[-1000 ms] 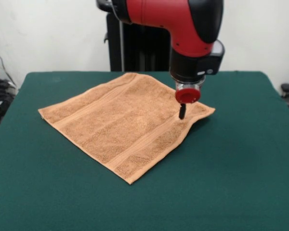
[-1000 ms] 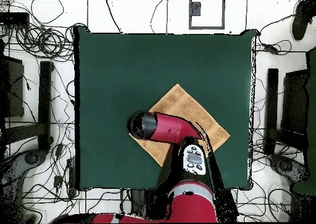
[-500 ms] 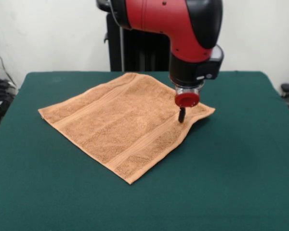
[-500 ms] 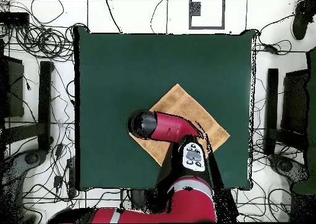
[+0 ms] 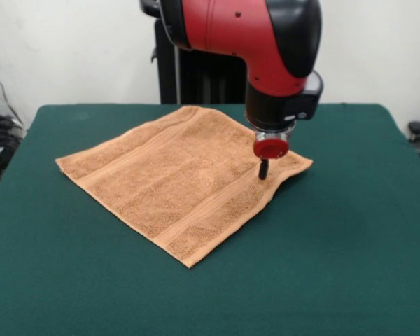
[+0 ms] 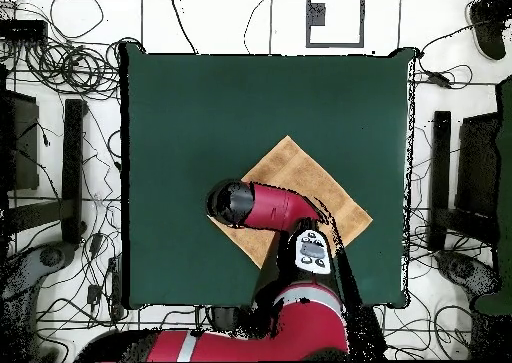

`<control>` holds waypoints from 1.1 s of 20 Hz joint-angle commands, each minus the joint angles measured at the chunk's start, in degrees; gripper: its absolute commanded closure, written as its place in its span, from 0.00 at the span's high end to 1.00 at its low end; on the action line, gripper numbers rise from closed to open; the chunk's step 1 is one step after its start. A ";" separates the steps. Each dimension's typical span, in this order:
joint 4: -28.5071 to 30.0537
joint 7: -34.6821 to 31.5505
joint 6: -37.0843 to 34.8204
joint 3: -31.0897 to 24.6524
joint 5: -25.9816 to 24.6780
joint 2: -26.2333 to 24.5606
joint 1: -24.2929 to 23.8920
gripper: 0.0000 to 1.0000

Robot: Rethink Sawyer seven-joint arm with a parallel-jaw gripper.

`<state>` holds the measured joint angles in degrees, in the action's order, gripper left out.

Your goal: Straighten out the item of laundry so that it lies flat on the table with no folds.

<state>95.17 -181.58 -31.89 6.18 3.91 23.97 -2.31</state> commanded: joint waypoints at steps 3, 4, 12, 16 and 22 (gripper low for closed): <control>-1.55 -2.54 -2.48 -3.56 2.32 -1.11 1.43 1.00; -1.49 -2.54 -2.40 -3.71 2.41 -1.05 1.39 1.00; -3.46 -3.66 1.95 -4.88 3.25 -5.41 1.99 1.00; -4.01 -3.87 4.87 -5.02 3.22 -7.65 2.05 1.00; -4.49 -3.68 9.41 -5.50 2.79 -10.60 1.43 1.00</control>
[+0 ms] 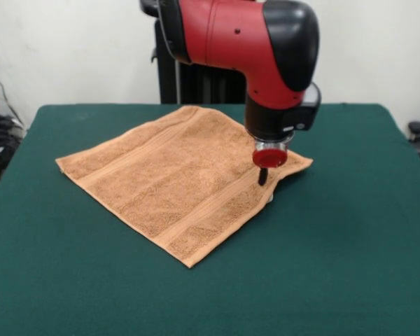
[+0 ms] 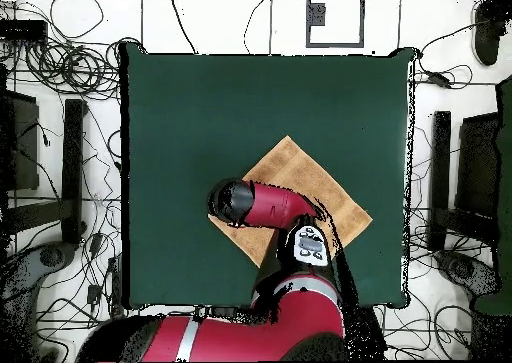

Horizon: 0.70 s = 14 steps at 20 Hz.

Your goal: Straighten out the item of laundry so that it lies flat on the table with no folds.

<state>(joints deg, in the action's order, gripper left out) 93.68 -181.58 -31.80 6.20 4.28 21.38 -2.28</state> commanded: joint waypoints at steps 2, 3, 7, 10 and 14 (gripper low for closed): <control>-2.60 -3.61 9.14 -5.55 2.38 -7.58 1.33 1.00; -2.14 -3.60 8.41 -5.49 2.43 -6.81 1.34 1.00; -0.35 -3.61 3.93 -5.38 3.03 -2.72 1.61 1.00; 0.00 -3.86 1.43 -5.57 3.65 -0.75 1.98 1.00; 0.07 -4.34 0.37 -6.36 4.75 0.15 2.25 1.00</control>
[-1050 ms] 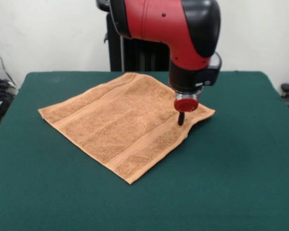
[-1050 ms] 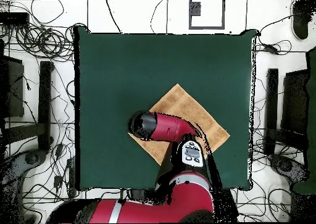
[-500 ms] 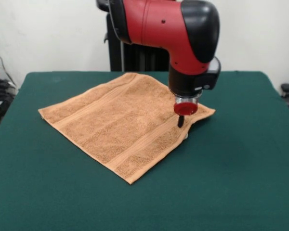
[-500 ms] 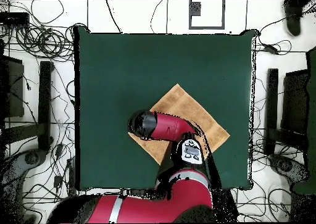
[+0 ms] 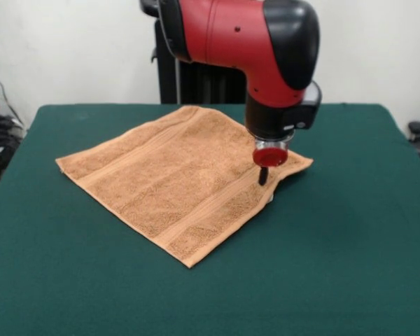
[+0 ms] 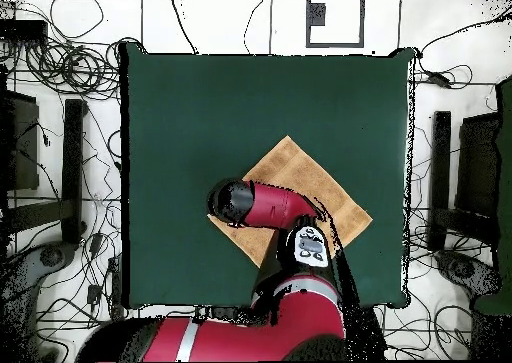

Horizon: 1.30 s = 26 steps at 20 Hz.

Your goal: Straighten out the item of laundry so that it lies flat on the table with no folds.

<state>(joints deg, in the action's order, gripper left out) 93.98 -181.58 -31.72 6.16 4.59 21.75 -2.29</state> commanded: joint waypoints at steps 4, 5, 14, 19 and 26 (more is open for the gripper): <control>-0.22 -4.89 -1.93 -5.89 5.18 1.23 3.09 1.00; -0.01 -4.81 -2.04 -6.05 5.44 1.51 3.05 1.00; -0.58 -4.20 -6.11 -5.25 6.21 3.66 3.59 1.00; -0.75 -3.99 -2.91 -5.99 6.93 1.58 3.49 1.00; 0.28 -3.36 2.38 -7.03 7.77 -1.27 3.05 1.00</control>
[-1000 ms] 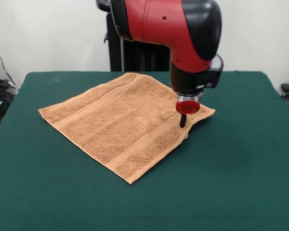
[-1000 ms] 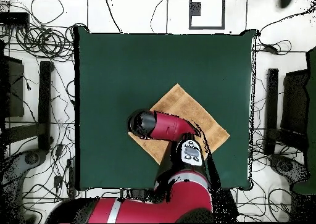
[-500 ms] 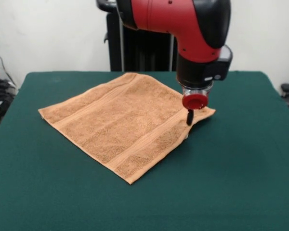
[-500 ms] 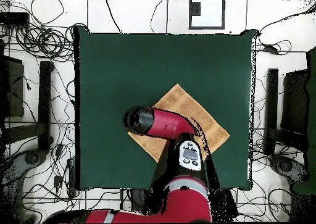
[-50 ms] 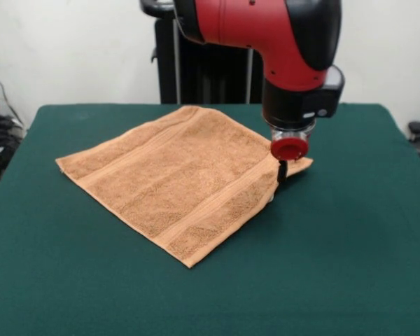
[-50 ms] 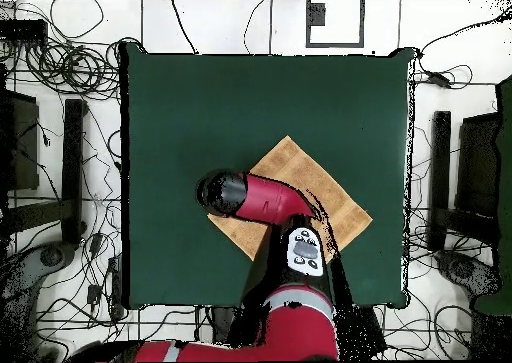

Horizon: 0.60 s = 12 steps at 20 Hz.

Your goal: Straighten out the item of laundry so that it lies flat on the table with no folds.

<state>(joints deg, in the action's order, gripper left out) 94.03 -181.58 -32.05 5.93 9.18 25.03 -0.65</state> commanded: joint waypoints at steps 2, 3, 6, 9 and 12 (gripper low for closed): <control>1.26 -3.26 3.46 -6.91 3.14 -4.35 1.27 1.00; 1.86 -3.10 3.64 -6.79 2.89 -3.96 1.17 1.00; 5.08 -2.55 5.37 -7.58 2.72 -2.20 0.24 1.00; 7.37 -3.56 5.97 -7.73 3.22 -0.43 0.76 1.00; 8.53 -4.88 6.44 -7.60 3.95 0.62 1.81 1.00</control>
<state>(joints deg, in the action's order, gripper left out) 95.98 -181.58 -29.72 5.77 9.48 25.49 -0.76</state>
